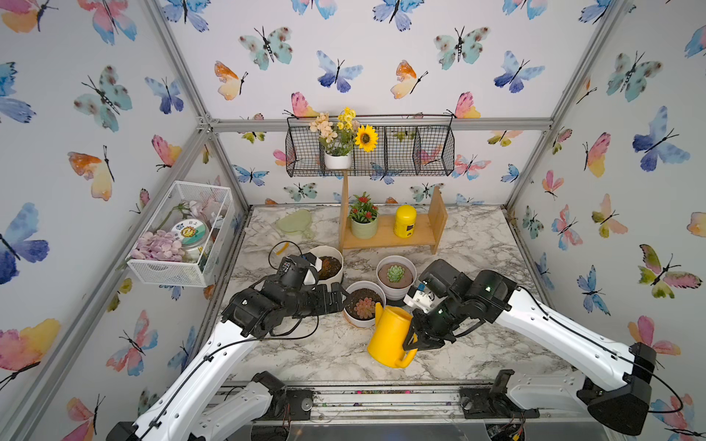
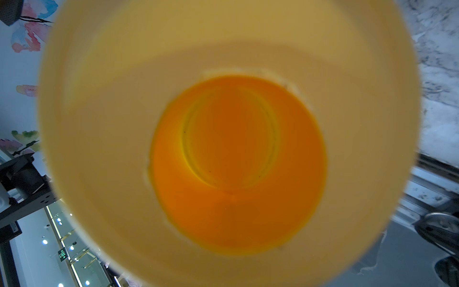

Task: Water the succulent around the soil edge
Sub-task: Water the soil of the potted plant with water.

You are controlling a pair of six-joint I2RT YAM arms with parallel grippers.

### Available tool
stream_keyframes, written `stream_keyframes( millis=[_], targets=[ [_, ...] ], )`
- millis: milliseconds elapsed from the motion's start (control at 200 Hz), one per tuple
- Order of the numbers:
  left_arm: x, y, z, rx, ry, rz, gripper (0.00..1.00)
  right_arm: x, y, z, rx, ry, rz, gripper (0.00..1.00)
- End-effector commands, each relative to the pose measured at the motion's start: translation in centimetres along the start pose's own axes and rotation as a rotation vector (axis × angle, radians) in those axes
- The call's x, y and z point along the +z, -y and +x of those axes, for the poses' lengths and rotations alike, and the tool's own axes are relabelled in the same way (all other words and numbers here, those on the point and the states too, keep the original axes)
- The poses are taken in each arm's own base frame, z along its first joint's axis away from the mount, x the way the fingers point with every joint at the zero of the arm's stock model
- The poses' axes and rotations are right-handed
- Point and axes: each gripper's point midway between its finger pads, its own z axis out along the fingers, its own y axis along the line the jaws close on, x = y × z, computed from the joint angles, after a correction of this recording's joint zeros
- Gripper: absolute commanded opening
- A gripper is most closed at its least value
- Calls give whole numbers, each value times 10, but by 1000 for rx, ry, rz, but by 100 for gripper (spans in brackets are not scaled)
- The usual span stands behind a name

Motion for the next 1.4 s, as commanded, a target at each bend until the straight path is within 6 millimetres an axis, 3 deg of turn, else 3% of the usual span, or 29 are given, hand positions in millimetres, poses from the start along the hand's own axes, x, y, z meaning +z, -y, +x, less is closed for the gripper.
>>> stream_keyframes(
  millis=[0,195,601,836,1116,1397],
  targets=[
    [-3,-20,-16,-17,46,-72,99,0,-17,-3,-39,19,-27,1],
    [-17,-46,-42,-68,95,-89,99,-1,-39,-9,-83,40,-42,1],
    [-26,-56,-87,-83,174,-91,99,-19,-84,-47,-193,163,-45,1],
    [-28,-68,-106,-102,232,-99,99,-23,-80,-86,-270,255,146,1],
    [-40,-73,-120,-155,313,-117,98,-50,-89,-117,-352,436,315,1],
    [-43,-67,-143,-146,320,-107,99,-37,-93,-134,-400,459,461,1]
  ],
)
